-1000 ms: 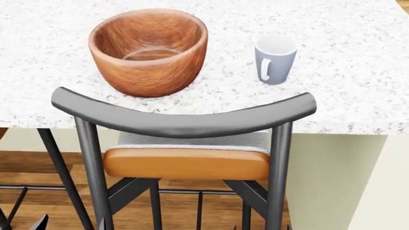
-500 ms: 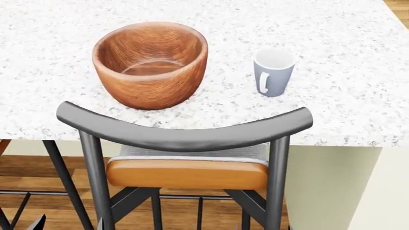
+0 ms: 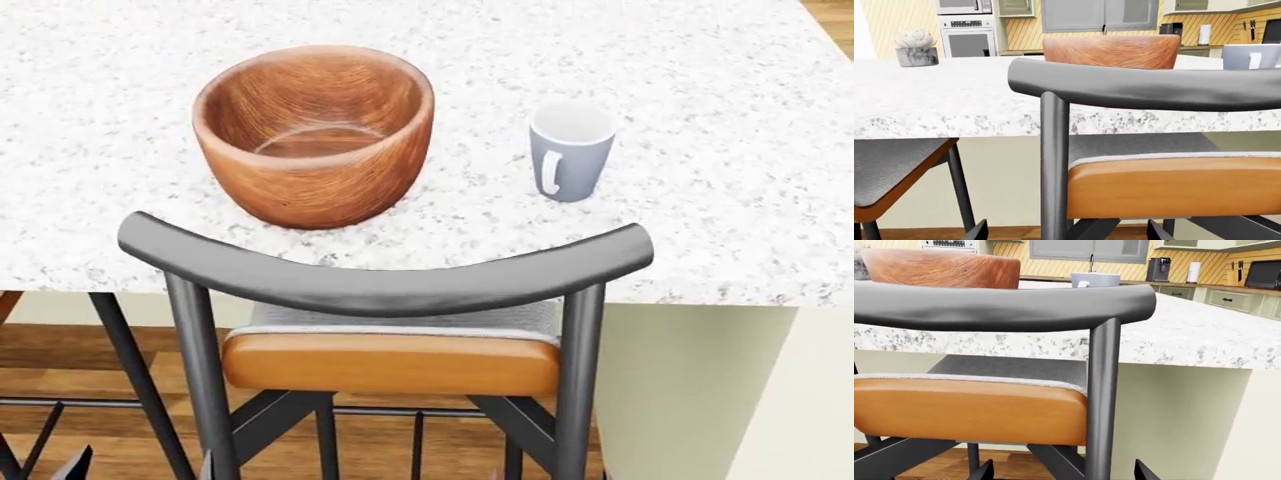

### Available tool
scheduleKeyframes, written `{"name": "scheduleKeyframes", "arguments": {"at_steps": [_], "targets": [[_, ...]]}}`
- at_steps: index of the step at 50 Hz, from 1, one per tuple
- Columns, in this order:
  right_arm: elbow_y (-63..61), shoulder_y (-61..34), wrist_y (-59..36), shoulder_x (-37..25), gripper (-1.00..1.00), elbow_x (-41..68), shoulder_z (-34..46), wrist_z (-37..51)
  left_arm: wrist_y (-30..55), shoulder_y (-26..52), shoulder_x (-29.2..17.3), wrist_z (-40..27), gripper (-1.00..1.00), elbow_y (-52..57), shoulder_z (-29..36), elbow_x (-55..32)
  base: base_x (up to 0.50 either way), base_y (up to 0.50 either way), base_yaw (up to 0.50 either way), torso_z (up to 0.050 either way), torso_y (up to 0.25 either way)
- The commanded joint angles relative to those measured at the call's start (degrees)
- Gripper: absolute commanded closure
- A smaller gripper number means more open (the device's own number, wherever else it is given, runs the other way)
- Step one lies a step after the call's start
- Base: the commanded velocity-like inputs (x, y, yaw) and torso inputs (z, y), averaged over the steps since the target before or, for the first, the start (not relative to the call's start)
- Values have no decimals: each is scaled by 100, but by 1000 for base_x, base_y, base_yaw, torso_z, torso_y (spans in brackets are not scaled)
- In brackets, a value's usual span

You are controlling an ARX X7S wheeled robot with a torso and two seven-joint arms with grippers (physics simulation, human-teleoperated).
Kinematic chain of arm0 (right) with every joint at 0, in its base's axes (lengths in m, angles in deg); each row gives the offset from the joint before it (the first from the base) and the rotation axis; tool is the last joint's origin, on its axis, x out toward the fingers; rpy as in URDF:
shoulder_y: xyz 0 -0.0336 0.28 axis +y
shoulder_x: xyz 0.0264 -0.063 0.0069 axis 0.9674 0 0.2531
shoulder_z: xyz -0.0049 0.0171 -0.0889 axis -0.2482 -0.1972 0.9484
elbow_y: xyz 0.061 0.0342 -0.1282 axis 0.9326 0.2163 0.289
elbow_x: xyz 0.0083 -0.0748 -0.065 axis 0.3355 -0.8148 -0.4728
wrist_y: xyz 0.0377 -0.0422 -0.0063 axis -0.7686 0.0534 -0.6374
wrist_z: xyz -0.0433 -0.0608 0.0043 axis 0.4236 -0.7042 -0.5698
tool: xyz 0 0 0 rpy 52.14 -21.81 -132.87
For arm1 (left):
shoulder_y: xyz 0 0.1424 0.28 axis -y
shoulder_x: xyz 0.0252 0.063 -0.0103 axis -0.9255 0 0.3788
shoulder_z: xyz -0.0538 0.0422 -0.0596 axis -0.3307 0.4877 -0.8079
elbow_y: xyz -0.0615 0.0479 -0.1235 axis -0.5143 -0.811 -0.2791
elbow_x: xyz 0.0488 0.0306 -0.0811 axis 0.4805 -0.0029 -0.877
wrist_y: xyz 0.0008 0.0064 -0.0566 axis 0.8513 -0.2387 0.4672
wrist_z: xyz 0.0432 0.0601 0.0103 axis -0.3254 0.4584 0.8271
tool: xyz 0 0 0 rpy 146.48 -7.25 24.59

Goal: Place the cup inside the bowl on the dining table and move the bowl to any counter.

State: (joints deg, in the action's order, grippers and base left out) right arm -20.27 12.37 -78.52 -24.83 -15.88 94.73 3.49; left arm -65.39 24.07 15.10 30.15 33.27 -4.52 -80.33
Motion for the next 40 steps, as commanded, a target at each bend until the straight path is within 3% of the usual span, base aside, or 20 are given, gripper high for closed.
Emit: {"name": "scheduleKeyframes", "arguments": {"at_steps": [1, 11, 15, 20, 30, 36, 40], "targets": [[-126, 10, -110, -30, -100, -16, 4, 112, 34, -11, -9, -41, -100, 44, -78, -179, 0, 0, 0, 0, 0], [-1183, -55, -832, -289, -100, 185, -159, 272, 1288, 197, -252, -208, -100, 959, -13, -424, 0, 0, 0, 0, 0], [-2332, -339, -2003, -745, -100, 264, -65, 244, 2098, 363, -481, -175, -100, 1763, -188, -999, 0, 0, 0, 0, 0], [-3475, -473, -2785, -1036, -100, 855, -622, 431, 3332, 877, -867, -427, -100, 2840, -539, -1683, 0, 0, 0, 0, 0], [-4855, -1735, -4961, -1604, -100, 2779, -1900, 804, 5538, 2311, -1370, -965, -100, 3837, -1254, -3273, 0, 0, 0, 0, 0], [-4806, -2990, -6285, -2213, -100, 4329, -2770, 968, 6837, 3640, -1824, -1177, -100, 3643, -1891, -4527, 0, 0, 0, 0, 0], [-4561, -3477, -6673, -2413, -100, 4880, -3054, 1106, 7378, 4434, -2134, -1148, -100, 3261, -1848, -4762, 0, 0, 0, 0, 0]]}}
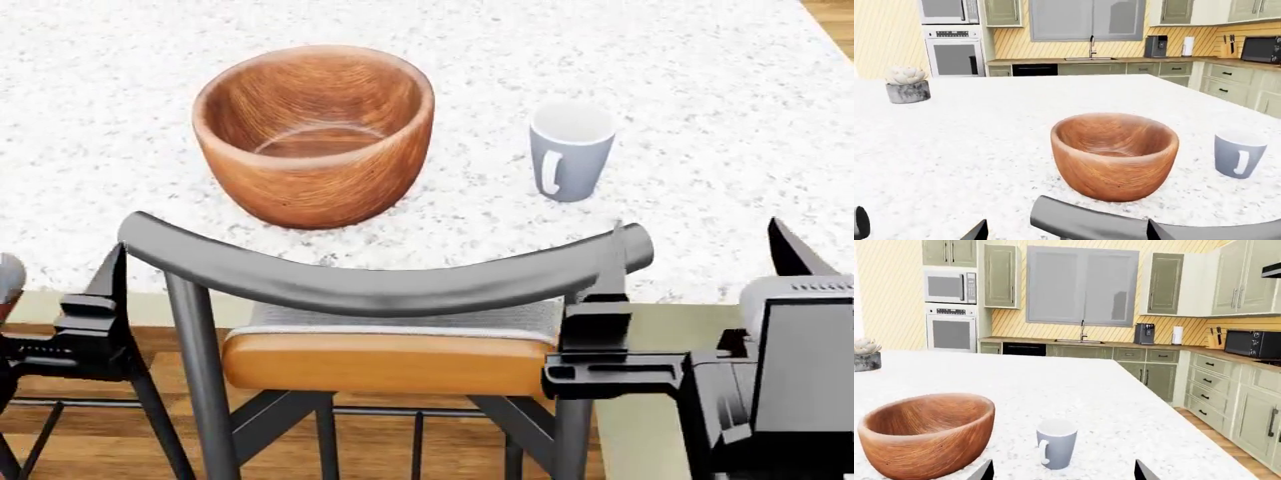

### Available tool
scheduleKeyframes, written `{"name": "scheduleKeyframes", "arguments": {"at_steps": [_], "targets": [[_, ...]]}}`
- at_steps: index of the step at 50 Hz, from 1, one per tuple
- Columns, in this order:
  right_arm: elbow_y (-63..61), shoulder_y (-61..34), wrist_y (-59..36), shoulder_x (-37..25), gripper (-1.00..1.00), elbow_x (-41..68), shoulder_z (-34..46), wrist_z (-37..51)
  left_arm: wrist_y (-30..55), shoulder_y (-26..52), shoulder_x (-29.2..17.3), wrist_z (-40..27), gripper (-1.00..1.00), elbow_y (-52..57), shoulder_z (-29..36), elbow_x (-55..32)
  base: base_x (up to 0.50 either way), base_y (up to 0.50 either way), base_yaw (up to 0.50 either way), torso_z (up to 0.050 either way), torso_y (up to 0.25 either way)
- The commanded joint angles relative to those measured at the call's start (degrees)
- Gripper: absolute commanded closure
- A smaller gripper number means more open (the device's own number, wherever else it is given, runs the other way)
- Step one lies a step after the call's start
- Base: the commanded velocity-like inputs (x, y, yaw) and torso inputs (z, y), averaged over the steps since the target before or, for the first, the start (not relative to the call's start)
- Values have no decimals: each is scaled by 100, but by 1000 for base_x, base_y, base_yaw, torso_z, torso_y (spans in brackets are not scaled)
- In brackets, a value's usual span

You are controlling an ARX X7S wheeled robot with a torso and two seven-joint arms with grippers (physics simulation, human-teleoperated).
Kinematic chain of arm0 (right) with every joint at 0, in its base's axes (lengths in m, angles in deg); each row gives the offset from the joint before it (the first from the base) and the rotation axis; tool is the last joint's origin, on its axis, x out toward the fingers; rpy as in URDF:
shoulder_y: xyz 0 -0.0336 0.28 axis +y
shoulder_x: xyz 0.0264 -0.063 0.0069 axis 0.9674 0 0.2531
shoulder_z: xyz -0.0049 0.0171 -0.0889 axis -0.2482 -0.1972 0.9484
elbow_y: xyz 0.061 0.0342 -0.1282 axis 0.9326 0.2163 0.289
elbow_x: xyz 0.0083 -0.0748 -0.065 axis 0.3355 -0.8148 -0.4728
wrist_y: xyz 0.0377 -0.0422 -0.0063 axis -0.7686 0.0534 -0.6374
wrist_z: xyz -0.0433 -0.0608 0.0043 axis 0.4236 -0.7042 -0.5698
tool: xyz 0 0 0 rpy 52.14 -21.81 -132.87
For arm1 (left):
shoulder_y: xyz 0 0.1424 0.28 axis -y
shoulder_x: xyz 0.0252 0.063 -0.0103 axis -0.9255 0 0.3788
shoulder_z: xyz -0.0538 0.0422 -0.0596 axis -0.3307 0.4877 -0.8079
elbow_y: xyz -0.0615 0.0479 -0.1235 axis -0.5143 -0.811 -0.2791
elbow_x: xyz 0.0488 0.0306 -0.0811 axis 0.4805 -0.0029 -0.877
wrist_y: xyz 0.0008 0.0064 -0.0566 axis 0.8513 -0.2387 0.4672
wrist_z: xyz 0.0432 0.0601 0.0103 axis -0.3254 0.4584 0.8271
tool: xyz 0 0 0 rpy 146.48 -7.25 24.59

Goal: Place the cup inside the bowl on the dining table and move the bowl to any counter.

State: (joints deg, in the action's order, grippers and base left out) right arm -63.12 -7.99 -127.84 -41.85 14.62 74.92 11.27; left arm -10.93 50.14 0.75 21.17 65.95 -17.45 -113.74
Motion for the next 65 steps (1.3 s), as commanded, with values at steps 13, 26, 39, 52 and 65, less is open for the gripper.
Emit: {"name": "scheduleKeyframes", "arguments": {"at_steps": [13, 26, 39, 52, 65], "targets": [[674, -2601, -2503, -1207, -100, 2637, -1278, 704, 2843, 3346, -947, -391, -100, -1002, -539, -2133, 0, 0, 0, 0, 0], [1126, -3020, -2506, -1589, -100, 2290, -740, 358, 2738, 3965, -1097, -68, -100, -1660, -232, -1849, 120, 137, 0, 0, 0], [1224, -3208, -2703, -1758, -100, 2665, -867, 326, 2853, 3979, -1115, -68, -100, -1631, -103, -1989, 497, 70, 0, 0, 0], [1259, -3149, -2816, -1822, -100, 3060, -1178, 497, 2962, 4031, -1158, -228, -100, -1585, -144, -2192, 500, 1, 0, 0, 0], [1252, -3213, -2924, -1790, -100, 3251, -1069, 683, 2849, 3781, -1098, -376, -100, -1552, -170, -2279, 500, 1, 0, 0, 1]]}}
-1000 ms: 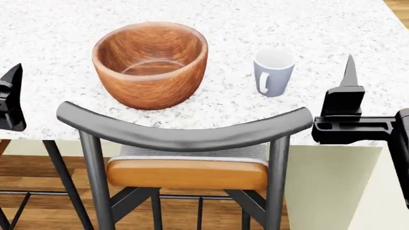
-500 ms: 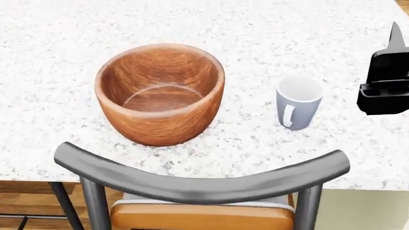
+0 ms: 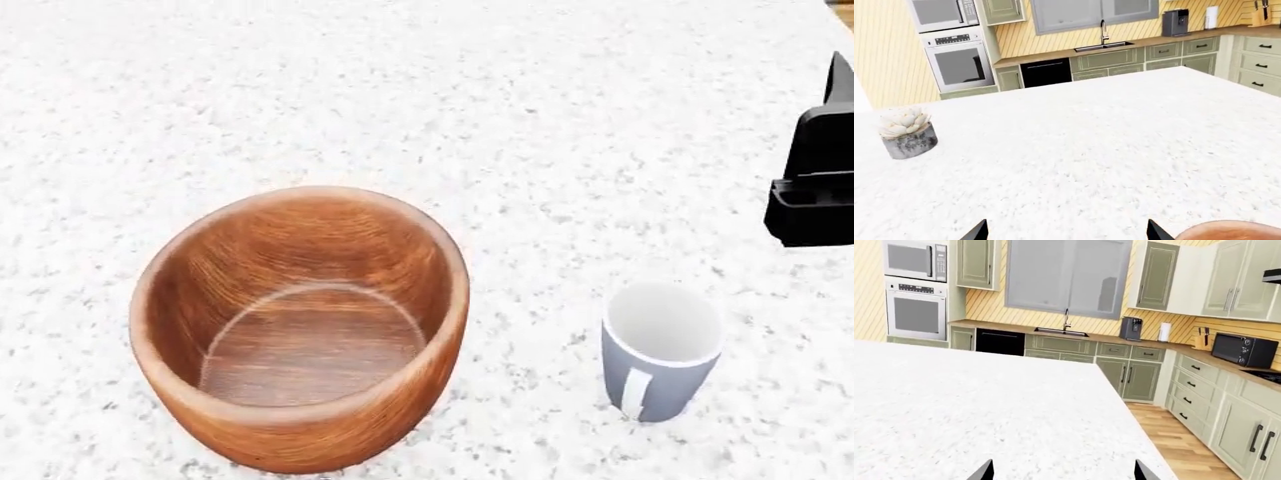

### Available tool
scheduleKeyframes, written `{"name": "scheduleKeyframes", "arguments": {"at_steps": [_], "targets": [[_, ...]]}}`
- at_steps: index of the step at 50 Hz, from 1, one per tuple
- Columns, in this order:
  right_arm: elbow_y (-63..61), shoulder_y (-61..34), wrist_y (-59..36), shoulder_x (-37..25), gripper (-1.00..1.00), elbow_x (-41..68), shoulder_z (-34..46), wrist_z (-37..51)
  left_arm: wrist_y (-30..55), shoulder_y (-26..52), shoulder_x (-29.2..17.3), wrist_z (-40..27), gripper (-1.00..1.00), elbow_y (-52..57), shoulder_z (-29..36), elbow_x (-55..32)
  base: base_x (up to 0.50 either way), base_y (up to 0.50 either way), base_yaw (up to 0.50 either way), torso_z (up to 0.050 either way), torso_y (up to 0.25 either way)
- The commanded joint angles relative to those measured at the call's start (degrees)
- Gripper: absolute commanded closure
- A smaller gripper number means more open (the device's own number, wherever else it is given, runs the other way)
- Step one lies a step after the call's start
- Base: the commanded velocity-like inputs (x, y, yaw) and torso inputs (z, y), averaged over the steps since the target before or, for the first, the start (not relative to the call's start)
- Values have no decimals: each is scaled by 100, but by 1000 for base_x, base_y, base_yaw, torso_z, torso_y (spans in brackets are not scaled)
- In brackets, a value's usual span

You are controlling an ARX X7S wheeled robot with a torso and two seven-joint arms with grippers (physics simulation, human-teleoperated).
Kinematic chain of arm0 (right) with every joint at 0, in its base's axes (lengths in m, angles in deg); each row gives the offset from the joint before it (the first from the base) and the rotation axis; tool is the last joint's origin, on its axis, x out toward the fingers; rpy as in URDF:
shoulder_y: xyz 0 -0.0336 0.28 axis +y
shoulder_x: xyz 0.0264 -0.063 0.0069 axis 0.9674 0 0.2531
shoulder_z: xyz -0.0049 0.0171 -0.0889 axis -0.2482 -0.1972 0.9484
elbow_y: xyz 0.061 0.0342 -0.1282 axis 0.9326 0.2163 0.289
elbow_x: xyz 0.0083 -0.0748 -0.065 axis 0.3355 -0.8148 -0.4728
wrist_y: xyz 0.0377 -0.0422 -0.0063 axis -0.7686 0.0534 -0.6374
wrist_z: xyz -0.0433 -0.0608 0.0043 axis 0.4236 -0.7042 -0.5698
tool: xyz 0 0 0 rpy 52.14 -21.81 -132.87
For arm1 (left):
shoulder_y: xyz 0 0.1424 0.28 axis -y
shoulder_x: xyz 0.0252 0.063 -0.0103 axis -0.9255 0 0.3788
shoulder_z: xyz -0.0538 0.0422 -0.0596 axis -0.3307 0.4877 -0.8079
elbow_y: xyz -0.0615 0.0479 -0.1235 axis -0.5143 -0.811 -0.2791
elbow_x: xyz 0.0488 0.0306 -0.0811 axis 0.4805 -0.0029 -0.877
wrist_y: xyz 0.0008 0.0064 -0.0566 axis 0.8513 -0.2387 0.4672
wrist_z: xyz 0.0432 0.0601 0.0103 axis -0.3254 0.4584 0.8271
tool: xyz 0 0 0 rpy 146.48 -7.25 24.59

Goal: Place the cup inside the bowl on the dining table and move the bowl to any counter.

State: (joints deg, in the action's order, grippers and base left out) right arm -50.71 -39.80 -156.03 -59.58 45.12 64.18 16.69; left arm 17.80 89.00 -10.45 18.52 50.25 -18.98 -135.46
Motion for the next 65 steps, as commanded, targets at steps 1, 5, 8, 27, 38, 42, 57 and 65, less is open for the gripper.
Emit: {"name": "scheduleKeyframes", "arguments": {"at_steps": [1, 5, 8, 27, 38, 42, 57, 65], "targets": [[15, -28, -112, -21, -100, 228, -6, 153, -24, -113, -19, -84, -100, 22, -28, -125, 500, 1, 0, 0, 0], [42, 14, -120, 4, -100, 316, -51, 224, -71, -249, -14, -94, -100, 45, -29, -148, 203, 0, 0, 0, 3], [97, -53, -189, 29, -100, 412, -19, 345, -45, -225, -26, -125, -100, 41, -39, -200, 0, 0, 0, 0, 0], [112, -399, 1630, -777, -100, 6776, 1801, 5453, -135, -435, -98, -182, -100, 99, -123, -412, 0, 0, 0, 0, 0], [-1637, 1607, 3163, -1243, -100, 6841, 1478, 5984, -133, -518, -85, -323, -100, 178, -180, -601, 0, 0, 0, 0, 0], [-1595, 2166, 3427, -1443, -100, 6647, 1111, 5903, -229, -581, -64, -263, -100, 166, -144, -555, 0, 0, 0, 0, 0], [-415, 1099, 3054, -876, -100, 5947, 2615, 5708, -359, -726, -185, -169, -100, 147, -174, -584, 0, 0, 0, 0, 0], [295, 569, 2613, -664, -100, 5536, 3077, 5454, -433, -797, -120, -201, -100, 137, -96, -538, 0, 0, 0, 0, 0]]}}
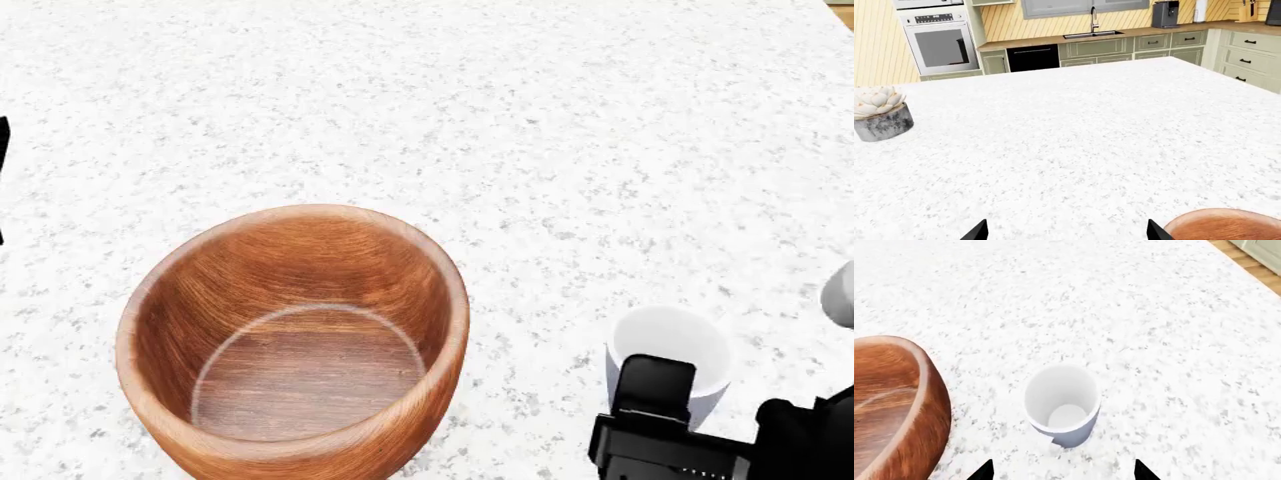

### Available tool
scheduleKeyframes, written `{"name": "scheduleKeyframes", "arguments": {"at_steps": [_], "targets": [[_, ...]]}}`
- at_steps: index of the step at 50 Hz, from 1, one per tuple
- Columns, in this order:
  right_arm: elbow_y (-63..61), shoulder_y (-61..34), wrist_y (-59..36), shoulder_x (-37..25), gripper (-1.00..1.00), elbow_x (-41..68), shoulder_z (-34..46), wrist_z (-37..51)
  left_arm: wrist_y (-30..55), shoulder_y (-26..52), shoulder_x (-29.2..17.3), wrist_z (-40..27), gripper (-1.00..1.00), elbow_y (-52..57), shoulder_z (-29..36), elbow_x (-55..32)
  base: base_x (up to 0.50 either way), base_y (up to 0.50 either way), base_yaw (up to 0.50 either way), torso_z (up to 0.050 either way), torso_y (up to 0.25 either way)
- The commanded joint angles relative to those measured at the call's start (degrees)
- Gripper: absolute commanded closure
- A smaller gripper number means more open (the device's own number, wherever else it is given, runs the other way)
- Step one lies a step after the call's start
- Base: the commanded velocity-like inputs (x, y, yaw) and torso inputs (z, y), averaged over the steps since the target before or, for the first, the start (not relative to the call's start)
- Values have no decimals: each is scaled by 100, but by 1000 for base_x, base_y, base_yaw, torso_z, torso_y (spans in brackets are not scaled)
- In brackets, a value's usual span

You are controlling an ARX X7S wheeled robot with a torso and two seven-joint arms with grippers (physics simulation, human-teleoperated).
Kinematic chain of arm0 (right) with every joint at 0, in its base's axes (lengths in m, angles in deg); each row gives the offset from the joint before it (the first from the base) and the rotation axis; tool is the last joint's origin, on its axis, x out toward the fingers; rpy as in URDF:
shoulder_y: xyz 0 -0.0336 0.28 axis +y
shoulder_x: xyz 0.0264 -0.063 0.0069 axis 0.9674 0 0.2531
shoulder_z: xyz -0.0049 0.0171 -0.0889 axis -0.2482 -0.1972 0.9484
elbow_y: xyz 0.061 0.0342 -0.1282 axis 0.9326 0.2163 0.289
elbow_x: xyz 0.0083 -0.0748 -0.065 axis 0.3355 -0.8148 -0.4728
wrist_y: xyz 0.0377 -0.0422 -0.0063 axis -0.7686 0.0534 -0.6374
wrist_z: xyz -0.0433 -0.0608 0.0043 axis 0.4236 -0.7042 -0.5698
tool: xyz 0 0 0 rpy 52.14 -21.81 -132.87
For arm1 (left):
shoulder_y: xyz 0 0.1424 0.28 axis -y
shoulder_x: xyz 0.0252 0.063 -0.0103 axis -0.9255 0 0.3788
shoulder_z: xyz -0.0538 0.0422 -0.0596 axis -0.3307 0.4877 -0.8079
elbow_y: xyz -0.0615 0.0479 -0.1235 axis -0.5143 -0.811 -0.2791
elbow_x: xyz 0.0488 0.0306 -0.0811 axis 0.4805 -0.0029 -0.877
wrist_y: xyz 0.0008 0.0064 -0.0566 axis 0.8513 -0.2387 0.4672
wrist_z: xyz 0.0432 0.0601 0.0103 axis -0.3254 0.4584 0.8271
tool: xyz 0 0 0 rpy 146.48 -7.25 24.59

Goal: Place the cup inside the bowl on the dining table and move the bowl to any counter.

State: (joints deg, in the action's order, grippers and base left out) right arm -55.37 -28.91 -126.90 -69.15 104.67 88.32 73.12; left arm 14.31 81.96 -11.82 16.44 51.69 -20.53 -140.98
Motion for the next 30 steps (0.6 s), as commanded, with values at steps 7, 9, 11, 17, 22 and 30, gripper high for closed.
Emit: {"name": "scheduleKeyframes", "arguments": {"at_steps": [7, 9, 11, 17, 22, 30], "targets": [[1237, -638, -508, 613, -100, -846, 990, -448, -97, -56, 77, -81, -100, -19, 102, 0, 0, 0, 0, 0, 0], [1274, -561, -500, 665, -100, -939, 1030, -501, -86, -72, -15, -41, -100, -17, 40, -56, 0, 0, 0, 0, 0], [1272, -475, -461, 681, -100, -984, 1040, -517, -97, -71, -43, -29, -100, -25, 24, -66, 0, 0, 0, 0, 0], [1160, -281, -400, 705, -100, -1062, 1087, -522, -209, -143, -37, 60, -100, -44, 87, 29, 0, 0, 0, 0, 0], [1199, -46, -302, 787, -100, -1331, 1096, -658, -220, -210, -90, 82, -100, -18, 84, 7, 0, 0, 0, 0, 0], [1434, 59, -288, 968, -100, -1643, 1203, -899, -271, -264, -101, 95, -100, -5, 100, 3, 0, 0, 0, 0, 0]]}}
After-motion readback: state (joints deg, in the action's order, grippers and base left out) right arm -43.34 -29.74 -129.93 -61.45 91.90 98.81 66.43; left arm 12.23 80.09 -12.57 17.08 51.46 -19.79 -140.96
